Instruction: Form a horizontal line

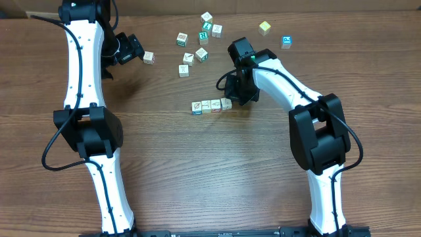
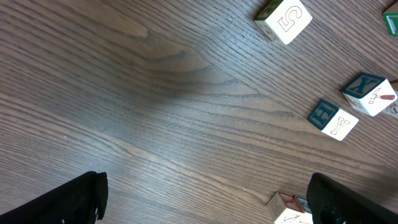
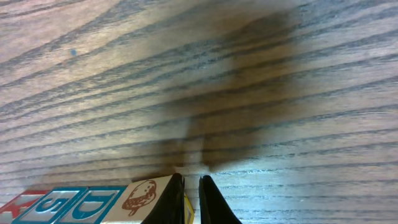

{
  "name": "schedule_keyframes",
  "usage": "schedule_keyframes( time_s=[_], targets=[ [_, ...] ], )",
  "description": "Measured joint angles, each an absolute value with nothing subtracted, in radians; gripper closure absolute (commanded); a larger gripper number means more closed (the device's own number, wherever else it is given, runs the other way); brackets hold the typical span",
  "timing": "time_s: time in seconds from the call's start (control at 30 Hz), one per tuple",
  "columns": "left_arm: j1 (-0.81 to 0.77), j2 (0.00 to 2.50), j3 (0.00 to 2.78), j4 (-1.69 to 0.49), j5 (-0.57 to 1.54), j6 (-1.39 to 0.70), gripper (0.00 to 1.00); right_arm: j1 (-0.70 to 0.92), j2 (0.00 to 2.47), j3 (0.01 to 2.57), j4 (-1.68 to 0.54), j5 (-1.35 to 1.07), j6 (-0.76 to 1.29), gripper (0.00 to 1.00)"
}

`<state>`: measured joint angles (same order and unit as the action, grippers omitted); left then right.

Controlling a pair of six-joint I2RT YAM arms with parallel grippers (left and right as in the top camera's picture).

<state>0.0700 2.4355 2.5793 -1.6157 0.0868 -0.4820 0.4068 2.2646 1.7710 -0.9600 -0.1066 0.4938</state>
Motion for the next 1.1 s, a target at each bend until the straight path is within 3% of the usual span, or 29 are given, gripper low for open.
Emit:
schedule_keyframes(
  time_s=[1.1],
  targets=[
    [0.070,2.436,2.579,-1.616,0.087,-0.482,0.00,0.414,2.265,1.771,-0.984,-0.124,0.494,0.88]
  ],
)
